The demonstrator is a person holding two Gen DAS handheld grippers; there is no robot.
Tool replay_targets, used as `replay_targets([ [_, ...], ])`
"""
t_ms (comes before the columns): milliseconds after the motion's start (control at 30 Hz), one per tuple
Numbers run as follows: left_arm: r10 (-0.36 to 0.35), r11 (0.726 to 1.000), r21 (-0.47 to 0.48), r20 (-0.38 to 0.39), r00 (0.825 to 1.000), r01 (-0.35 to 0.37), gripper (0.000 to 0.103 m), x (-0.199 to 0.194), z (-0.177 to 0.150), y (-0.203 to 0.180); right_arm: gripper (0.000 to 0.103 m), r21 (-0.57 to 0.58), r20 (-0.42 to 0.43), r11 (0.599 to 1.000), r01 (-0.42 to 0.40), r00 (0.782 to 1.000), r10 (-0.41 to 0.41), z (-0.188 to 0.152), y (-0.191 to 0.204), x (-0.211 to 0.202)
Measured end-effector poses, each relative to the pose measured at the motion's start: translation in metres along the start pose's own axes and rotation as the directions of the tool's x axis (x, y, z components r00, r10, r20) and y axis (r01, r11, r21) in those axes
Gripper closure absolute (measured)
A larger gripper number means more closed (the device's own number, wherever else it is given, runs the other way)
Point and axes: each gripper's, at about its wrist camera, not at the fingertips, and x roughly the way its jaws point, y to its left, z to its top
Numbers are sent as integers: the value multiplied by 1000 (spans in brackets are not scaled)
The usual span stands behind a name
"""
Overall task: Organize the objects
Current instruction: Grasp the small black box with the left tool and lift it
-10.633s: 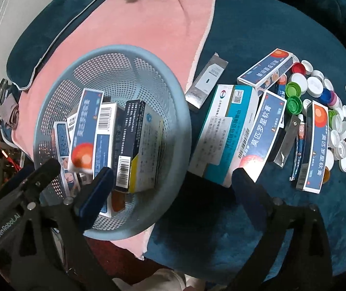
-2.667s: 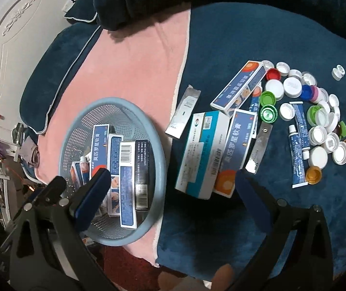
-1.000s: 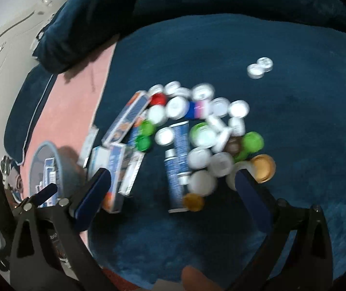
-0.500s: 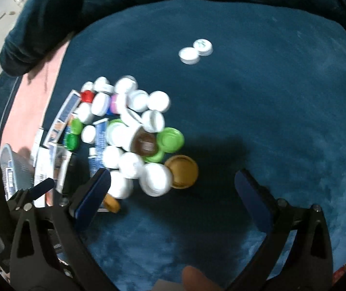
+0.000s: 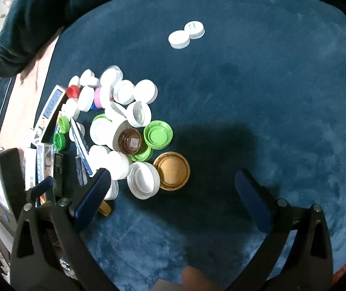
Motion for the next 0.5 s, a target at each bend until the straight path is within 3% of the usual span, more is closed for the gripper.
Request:
replay_targets([
  [200,-15,1000,27,5,1000,15,0,1,1,-4,0,-2,5,1000,-6,1000,6,-3,5,-1],
  [333,-64,996,-55,-10,998,63,0,-1,3,6,0,10,9,1000,-3,1000,3,-7,3,-4],
  [500,-104,989,-107,4,995,104,12,-11,1,13,0,17,17,1000,4,1000,-5,-11,2,-10],
])
